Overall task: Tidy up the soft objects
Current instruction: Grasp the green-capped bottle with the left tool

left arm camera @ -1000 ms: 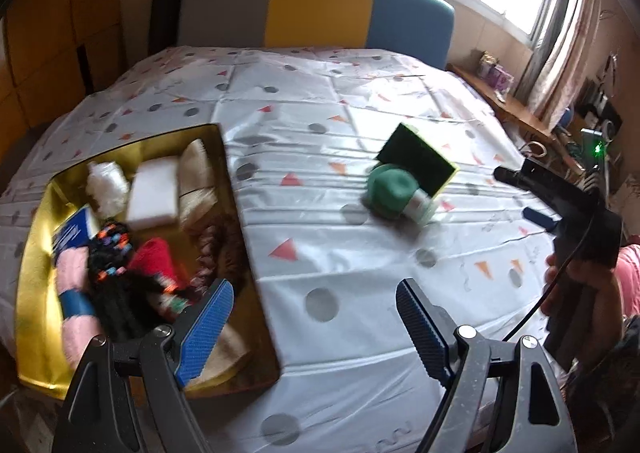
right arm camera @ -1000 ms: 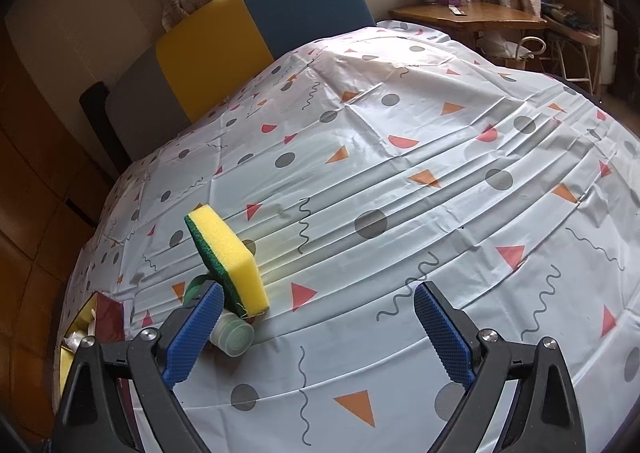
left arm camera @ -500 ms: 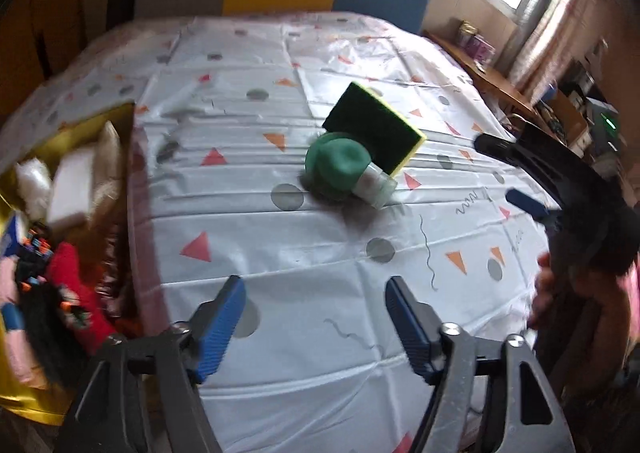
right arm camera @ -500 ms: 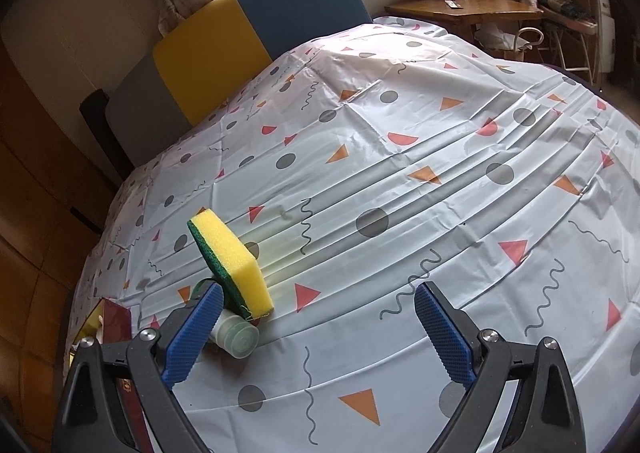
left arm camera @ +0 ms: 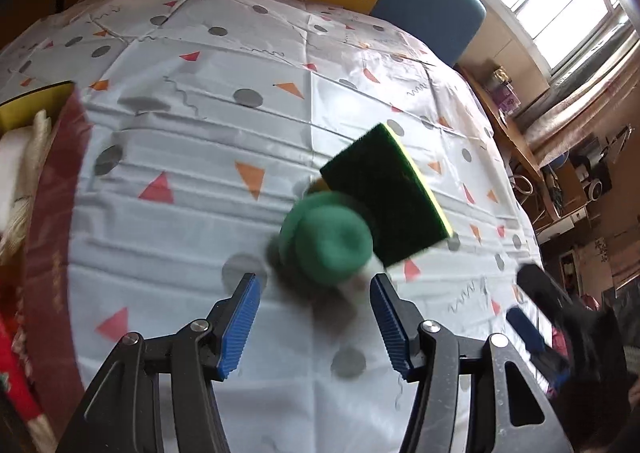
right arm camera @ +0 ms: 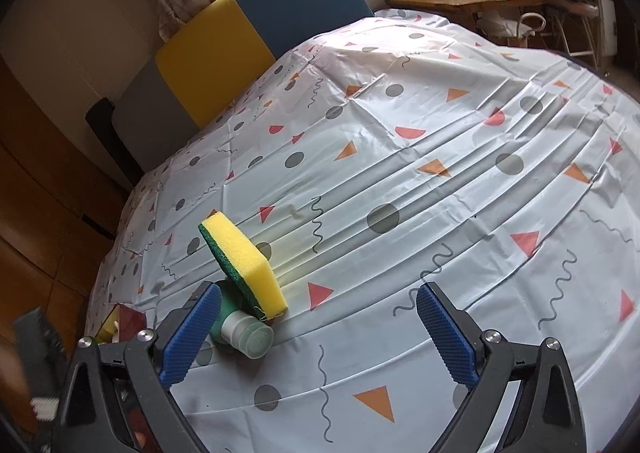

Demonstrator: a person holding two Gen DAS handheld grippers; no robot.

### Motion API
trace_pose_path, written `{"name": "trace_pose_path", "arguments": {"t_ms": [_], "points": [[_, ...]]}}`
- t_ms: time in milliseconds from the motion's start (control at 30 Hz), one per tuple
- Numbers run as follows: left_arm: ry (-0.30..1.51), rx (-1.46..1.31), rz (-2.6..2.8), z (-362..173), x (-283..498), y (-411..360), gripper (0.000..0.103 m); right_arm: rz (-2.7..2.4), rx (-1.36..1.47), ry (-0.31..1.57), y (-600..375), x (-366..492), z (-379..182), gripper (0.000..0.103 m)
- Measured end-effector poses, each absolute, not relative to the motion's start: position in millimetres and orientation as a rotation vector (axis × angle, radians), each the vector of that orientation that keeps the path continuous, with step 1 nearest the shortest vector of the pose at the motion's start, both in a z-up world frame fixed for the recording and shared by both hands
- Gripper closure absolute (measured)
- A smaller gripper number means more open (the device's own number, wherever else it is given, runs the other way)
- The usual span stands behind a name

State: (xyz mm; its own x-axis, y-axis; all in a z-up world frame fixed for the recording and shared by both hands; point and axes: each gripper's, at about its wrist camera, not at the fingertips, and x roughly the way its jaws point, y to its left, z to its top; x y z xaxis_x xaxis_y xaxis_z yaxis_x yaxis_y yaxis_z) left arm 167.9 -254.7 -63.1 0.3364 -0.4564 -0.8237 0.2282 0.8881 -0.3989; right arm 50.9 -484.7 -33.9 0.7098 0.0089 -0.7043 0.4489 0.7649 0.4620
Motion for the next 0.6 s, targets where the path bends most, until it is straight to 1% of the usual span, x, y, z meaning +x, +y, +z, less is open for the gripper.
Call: {"name": "trace_pose_path", "arguments": {"t_ms": [67, 300, 400, 500, 567, 600], "points": [[1.148, -0.236, -0.449, -68.6, 177.4, -259.4, 0.033, -0.262, 0.679, 0.756, -485.8, 51.4, -35.4, 0.004], [1.181, -0.295, -0.440, -89.5, 204.2, -277.0, 0.032, -0.256, 0.702, 0.765, -486.7, 52.6, -38.5, 0.004], [1.158, -0.224, -0.436, -93.0, 204.7, -290.1, 0.034, -0.259, 0.706, 0.769, -486.8, 52.6, -39.5, 0.004], [1.133, -0.174, -0.465, -93.9, 200.0, -294.6, 0.041, -0.256, 0.710, 0.773, -486.1, 53.4, -40.3, 0.004], [1.130, -0.145, -0.482, -93.3, 197.8, -292.9, 0.047, -0.259, 0.705, 0.774, -485.6, 53.6, -40.2, 0.004], [1.133, -0.139, -0.488, -92.6, 196.7, -291.2, 0.049, -0.260, 0.704, 0.773, -485.6, 53.7, -40.2, 0.004]]}}
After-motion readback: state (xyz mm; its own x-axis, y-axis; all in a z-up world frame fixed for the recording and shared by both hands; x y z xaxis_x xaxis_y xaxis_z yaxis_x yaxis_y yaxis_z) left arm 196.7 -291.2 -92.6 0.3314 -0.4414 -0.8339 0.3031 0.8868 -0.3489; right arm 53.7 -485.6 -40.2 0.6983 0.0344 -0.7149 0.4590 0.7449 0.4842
